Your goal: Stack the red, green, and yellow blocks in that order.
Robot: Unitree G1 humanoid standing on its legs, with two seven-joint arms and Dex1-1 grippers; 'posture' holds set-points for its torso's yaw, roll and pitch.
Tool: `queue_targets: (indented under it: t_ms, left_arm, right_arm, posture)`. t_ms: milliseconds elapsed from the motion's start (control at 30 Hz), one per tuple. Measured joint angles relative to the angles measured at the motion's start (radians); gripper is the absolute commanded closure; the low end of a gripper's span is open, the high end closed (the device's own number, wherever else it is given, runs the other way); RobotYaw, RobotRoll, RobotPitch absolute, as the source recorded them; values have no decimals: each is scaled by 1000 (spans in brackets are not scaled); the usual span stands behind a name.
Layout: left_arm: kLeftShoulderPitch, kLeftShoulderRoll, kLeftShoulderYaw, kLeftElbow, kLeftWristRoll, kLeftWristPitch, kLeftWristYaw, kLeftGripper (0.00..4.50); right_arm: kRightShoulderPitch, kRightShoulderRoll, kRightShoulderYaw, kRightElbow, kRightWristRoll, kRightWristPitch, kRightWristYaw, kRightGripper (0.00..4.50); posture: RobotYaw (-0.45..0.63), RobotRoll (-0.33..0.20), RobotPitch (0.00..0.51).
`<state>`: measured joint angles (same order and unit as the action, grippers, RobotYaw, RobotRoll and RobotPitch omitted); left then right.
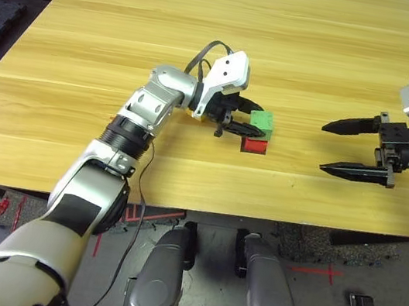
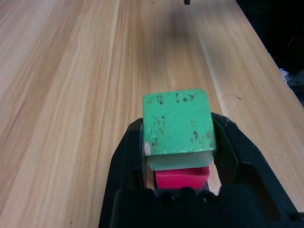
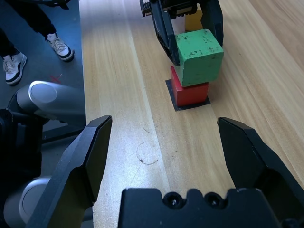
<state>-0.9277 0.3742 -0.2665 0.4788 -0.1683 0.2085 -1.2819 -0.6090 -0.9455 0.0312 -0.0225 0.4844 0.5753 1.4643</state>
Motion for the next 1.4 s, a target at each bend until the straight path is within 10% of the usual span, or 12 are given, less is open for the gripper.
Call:
queue_targets:
  t_ms: [900, 1167, 1400]
  left_arm:
    - [0, -1, -1, 5, 15, -22, -33, 2403]
    - [0, 2, -2, 17, 22, -31, -32, 23]
    - [-1, 5, -2, 34, 39, -27, -25, 23]
  right_arm:
    - [0, 1, 0, -2, 7, 10, -6, 0]
    - [-1, 1, 0, -1, 8, 11, 0, 0]
    - [-13, 11, 3, 4, 7, 12, 4, 0]
  posture:
    - [103, 68, 252]
    - [109, 69, 245]
    - [114, 69, 237]
